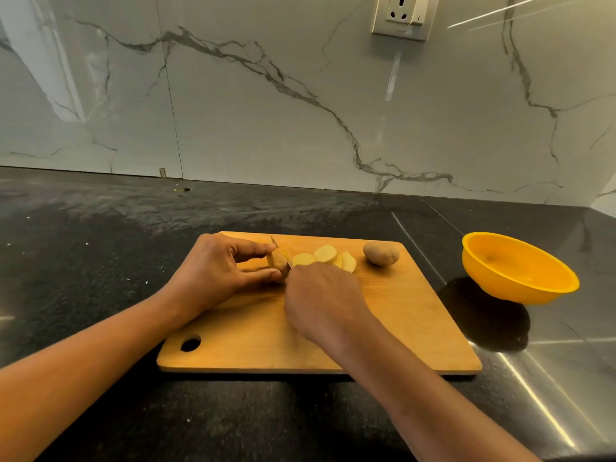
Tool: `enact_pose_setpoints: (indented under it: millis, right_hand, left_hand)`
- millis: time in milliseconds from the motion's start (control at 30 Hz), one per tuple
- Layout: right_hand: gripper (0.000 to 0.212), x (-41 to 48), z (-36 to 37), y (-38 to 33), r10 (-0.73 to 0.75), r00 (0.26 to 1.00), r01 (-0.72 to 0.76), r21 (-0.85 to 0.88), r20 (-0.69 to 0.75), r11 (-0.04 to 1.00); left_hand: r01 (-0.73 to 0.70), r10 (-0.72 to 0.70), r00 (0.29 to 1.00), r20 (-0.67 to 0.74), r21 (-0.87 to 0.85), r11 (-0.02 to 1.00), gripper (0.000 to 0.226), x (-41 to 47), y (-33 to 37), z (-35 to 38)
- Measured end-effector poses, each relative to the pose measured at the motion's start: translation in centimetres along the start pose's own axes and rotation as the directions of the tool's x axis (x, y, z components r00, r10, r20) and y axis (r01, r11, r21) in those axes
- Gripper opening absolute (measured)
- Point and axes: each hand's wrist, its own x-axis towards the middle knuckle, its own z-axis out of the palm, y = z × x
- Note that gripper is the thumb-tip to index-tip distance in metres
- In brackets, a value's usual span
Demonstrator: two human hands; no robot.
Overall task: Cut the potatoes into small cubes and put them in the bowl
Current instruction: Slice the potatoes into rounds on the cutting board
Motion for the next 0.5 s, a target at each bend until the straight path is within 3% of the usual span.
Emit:
enact_pose_setpoints:
  millis: [300,500]
  right_hand:
    - [0.025,-2.5,0.2,0.1,0.004,0.993,0.003,-0.05,0.12,0.999]
    - [0.025,-4.8,-0.1,1.2,0.026,0.995,-0.022,-0.046,0.098,0.999]
  left_hand:
    - [0.079,-0.079,0.997,0.02,-0.037,0.996,0.06,-0.1,0.4,-0.1]
    - [0.104,-0.101,0.994,0.035,-0.098,0.99,0.058,-0.2,0.3,-0.3]
